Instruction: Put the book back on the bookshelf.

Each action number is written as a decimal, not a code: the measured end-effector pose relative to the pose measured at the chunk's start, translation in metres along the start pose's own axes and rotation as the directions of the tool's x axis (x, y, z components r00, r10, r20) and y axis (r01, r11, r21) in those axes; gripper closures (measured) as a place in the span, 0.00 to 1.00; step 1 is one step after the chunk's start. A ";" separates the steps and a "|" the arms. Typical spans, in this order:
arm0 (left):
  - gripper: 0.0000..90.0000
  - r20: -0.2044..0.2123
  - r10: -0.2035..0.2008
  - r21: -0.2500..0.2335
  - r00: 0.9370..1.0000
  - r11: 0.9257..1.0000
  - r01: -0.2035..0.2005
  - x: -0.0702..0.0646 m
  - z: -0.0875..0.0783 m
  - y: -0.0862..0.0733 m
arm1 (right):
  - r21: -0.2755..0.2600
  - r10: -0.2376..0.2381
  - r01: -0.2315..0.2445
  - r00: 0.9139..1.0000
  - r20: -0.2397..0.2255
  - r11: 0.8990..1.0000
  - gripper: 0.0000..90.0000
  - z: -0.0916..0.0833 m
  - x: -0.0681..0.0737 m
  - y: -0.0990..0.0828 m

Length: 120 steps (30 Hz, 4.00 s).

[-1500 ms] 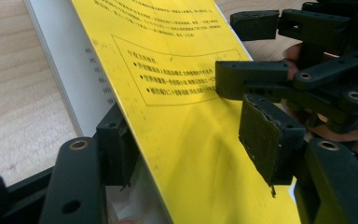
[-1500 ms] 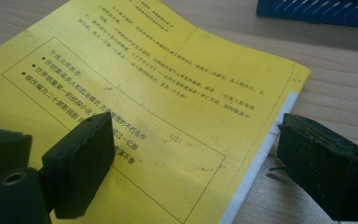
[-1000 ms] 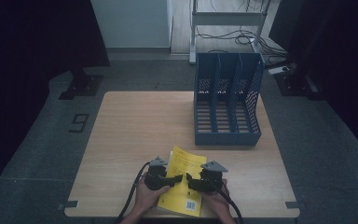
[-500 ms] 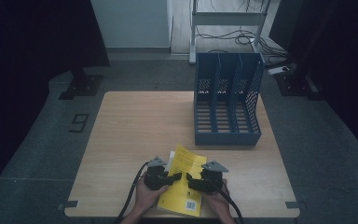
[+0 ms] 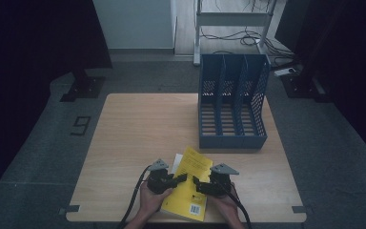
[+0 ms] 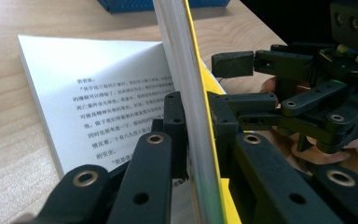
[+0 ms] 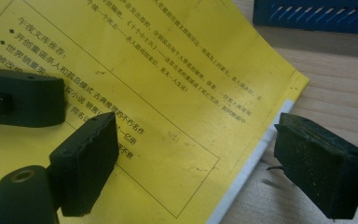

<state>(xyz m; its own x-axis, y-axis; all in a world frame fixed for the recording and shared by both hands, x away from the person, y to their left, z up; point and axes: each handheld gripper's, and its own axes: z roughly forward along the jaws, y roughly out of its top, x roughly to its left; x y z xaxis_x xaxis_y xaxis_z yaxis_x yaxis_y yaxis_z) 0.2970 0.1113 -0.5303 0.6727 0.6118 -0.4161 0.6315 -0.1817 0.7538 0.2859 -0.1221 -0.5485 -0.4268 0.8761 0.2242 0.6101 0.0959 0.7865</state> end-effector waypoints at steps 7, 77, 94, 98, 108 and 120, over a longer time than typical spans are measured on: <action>0.91 -0.017 0.043 -0.019 0.999 0.999 -0.043 -0.008 -0.002 0.003 | -0.013 0.004 -0.004 1.000 -0.013 1.000 0.15 -0.006 0.000 0.000; 0.93 0.039 0.231 -0.106 0.972 0.968 -0.226 -0.032 -0.049 0.022 | -0.197 0.044 -0.091 0.973 -0.229 0.976 0.32 -0.055 -0.016 0.020; 0.92 0.048 0.224 -0.100 0.973 0.971 -0.219 -0.026 -0.056 0.022 | -0.272 -0.116 0.040 0.955 -0.271 0.962 0.49 -0.069 0.004 0.025; 0.91 0.055 0.217 -0.105 0.975 0.972 -0.210 -0.025 -0.056 0.022 | -0.286 -0.144 0.069 0.958 -0.250 0.956 0.53 -0.070 0.007 0.025; 0.87 0.040 0.193 -0.132 0.980 0.974 -0.187 -0.019 -0.059 0.023 | -0.358 -0.213 0.149 0.966 -0.148 0.922 0.71 -0.081 0.025 0.031; 0.83 0.040 0.196 -0.165 0.980 0.968 -0.187 -0.020 -0.062 0.023 | -0.403 -0.345 0.288 0.936 -0.074 0.869 0.77 -0.101 0.045 0.036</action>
<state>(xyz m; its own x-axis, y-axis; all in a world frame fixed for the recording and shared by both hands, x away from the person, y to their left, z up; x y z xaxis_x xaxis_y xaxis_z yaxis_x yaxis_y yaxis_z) 0.2740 0.1426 -0.4726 0.7981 0.5333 -0.2804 0.4221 -0.1629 0.8918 0.2213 -0.1271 -0.4517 -0.6592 0.7517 -0.0184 0.1382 0.1452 0.9797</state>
